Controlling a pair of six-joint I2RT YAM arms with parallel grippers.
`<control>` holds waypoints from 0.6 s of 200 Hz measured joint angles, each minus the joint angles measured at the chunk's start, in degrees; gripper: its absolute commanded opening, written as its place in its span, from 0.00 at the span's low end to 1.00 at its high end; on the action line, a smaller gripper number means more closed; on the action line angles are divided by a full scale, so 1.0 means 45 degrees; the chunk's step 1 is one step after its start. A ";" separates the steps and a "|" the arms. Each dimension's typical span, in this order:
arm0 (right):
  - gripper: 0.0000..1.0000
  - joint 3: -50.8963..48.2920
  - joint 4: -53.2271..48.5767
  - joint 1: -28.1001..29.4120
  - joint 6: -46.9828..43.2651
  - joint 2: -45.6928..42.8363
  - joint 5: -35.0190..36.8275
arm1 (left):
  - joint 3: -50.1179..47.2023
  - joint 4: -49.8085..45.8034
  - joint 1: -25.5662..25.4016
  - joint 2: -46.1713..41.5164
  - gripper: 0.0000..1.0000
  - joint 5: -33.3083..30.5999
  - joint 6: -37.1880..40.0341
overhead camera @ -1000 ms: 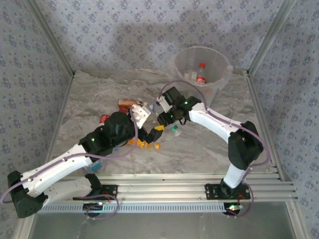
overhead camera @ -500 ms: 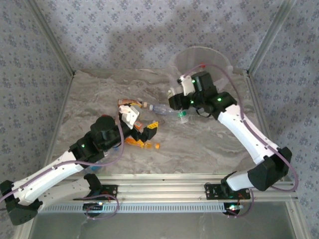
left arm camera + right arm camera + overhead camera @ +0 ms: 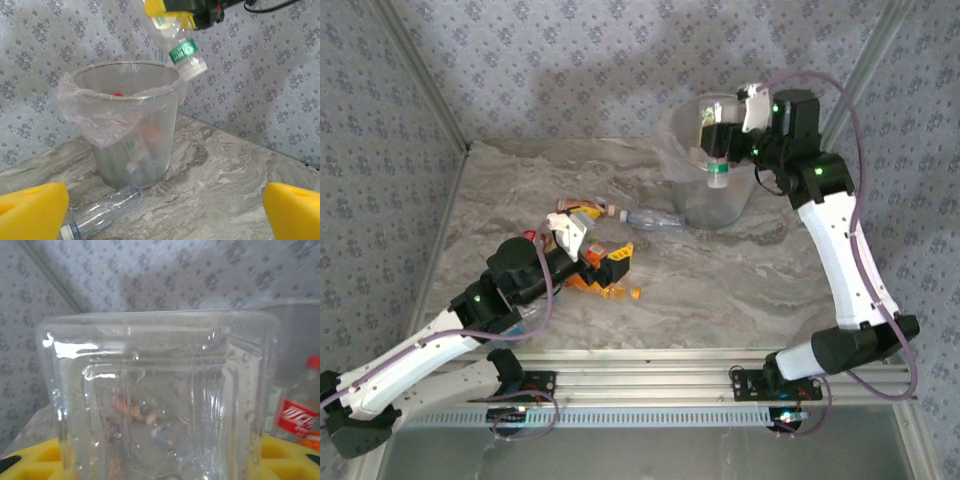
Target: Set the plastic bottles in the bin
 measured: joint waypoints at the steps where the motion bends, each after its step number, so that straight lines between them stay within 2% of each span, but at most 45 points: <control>1: 0.57 0.0068 -0.0024 -0.0024 0.0000 0.0049 0.0024 | 0.0000 -0.0005 0.0000 0.0000 1.00 0.0000 -0.0005; 45: 0.57 0.3007 -0.0860 -0.0821 -0.0447 0.2744 0.1501 | 0.0000 -0.0024 0.0000 -0.0432 1.00 -0.0010 -0.0078; 120: 0.55 0.6912 -0.2963 -0.0855 -0.1457 0.7257 0.4634 | 0.0000 -0.0015 0.0000 -0.0087 1.00 0.0233 -0.0029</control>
